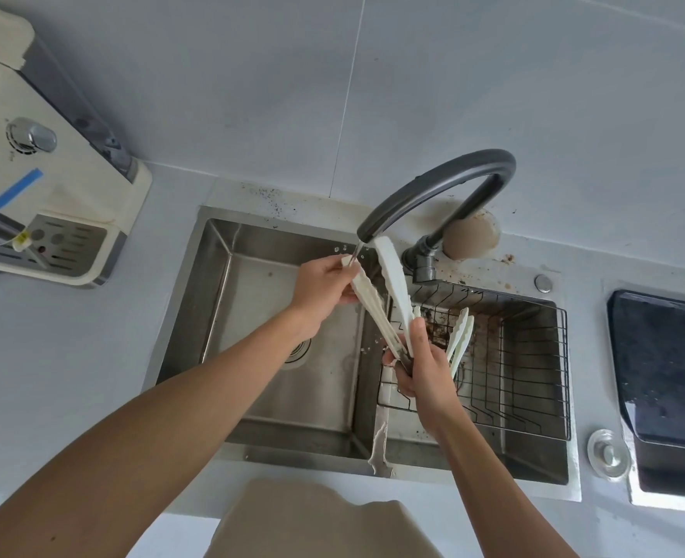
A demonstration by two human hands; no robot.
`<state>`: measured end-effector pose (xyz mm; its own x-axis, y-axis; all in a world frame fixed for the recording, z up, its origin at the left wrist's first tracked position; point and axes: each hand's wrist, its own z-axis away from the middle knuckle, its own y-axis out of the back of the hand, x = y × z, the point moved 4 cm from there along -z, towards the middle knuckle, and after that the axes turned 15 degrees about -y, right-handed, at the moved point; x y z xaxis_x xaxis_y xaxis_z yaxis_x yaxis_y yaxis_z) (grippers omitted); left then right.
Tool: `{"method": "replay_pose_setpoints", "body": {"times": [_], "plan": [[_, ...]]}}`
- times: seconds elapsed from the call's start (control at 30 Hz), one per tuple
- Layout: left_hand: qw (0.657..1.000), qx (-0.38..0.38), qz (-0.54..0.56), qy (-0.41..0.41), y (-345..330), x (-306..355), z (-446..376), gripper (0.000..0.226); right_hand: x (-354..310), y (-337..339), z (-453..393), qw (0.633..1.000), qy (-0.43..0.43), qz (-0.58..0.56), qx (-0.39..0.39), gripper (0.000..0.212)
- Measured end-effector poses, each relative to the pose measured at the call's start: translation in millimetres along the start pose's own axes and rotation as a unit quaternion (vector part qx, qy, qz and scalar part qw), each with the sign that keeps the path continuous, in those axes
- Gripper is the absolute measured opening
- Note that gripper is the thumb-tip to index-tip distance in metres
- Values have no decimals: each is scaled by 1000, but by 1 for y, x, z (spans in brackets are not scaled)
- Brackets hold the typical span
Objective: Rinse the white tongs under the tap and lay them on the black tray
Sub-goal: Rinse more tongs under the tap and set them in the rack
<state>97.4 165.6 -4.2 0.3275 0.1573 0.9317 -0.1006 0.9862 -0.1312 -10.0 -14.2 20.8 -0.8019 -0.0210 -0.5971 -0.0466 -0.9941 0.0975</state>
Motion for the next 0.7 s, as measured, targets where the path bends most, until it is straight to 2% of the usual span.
{"method": "replay_pose_setpoints", "body": {"times": [0.07, 0.17, 0.23, 0.37, 0.47, 0.6, 0.67, 0.7], "plan": [[1000, -12, -3, -2, -3, -3, 5, 18, -3, -3, -2, 1000, 8, 19, 20, 78], [999, -33, -14, 13, -7, -7, 11, 46, -3, -7, -7, 999, 20, 31, 25, 71], [999, -46, -17, 18, -7, -9, 13, 54, -3, -8, -8, 1000, 16, 20, 16, 68], [999, 6, -28, -16, 3, 0, 9, 40, -2, -8, -10, 999, 12, 29, 11, 67], [999, 27, 15, -11, 10, 8, 8, 31, 1, -6, -12, 997, 27, 63, 18, 73], [999, 21, 48, 12, 10, 9, 14, 32, -1, -6, -16, 993, 37, 94, 55, 56], [1000, 7, 1, -18, 9, 9, 14, 22, -5, -8, -14, 987, 63, 131, 68, 47], [999, 2, -21, -28, 10, 8, 14, 25, -6, -10, -12, 981, 75, 159, 77, 42]]}}
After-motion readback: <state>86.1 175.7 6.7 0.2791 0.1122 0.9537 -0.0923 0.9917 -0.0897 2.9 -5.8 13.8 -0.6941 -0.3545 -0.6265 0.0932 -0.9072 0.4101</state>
